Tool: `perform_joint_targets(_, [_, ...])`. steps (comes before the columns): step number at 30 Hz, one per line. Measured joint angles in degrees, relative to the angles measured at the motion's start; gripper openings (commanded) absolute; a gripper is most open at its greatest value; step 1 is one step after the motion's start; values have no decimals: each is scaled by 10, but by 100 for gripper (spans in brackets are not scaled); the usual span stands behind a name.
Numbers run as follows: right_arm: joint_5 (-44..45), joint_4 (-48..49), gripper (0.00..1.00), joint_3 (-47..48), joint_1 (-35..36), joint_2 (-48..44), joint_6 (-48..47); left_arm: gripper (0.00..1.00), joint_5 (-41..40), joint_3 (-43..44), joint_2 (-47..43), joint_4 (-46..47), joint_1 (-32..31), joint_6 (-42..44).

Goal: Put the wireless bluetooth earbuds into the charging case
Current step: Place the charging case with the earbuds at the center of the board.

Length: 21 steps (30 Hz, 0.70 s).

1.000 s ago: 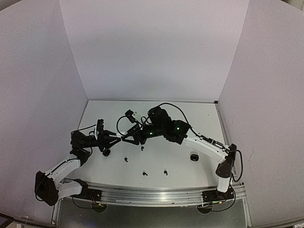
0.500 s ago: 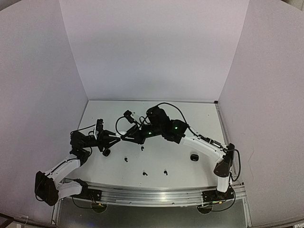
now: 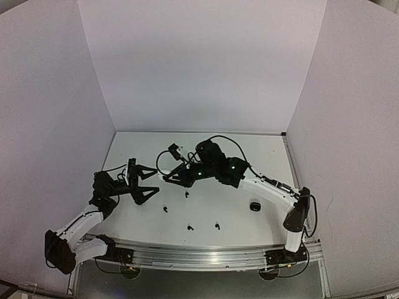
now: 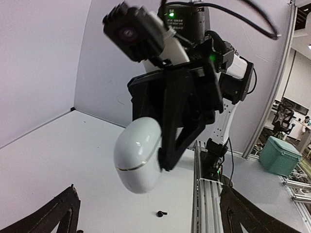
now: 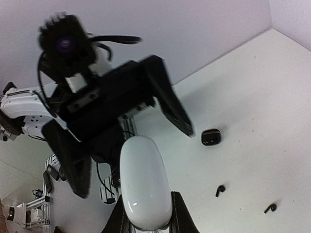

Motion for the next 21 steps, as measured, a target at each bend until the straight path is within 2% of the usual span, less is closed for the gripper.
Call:
perform_joint_targets(6, [8,-14,0,-109,-84,-53,36,100,-108,-5,-62,-124,0,100])
perform_joint_targets(12, [-22,-69,0,-201,-247,-76,54,99,-169,-6,-65,-193,0,142])
perform_joint_targets(16, [-42,-130,0,-200,-340,-32,35,99,-179,-6,-51,-208,0,152])
perform_joint_targets(21, [-92,-186,0,-160,-402,83,11,99,-181,-1,-13,-224,0,155])
